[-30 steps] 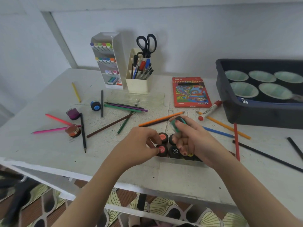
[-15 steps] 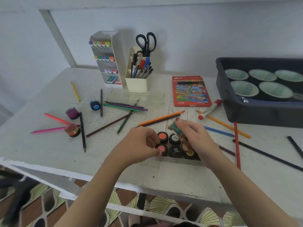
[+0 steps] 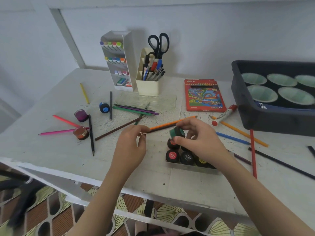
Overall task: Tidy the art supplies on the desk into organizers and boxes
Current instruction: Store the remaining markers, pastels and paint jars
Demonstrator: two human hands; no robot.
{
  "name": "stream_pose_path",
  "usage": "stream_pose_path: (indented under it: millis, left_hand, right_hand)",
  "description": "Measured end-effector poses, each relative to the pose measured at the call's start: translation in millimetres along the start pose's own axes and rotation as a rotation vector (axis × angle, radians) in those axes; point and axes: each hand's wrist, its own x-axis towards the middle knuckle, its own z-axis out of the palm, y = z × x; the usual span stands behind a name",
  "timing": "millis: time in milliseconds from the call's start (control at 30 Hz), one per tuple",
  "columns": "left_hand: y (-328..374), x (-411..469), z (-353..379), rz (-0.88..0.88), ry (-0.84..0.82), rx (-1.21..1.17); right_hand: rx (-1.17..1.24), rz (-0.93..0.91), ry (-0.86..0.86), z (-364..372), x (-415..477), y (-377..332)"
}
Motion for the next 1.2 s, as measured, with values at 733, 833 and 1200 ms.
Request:
stream_pose_path:
  millis: [733,833,1200]
  left_hand:
    - [-8,-7,13,0.008,0.072,0.010]
    - [-7,-7,14,0.009,0.090,0.013]
    - [-8,-7,15,0.007,0.096,0.002]
  right_hand:
    - [-0.650,-0.268,-0.236,34,26,-14]
    - [-0.668,-0.286,-0.224,33,25,-17]
    - [-0.706,-0.308,-0.053,36,18,-18]
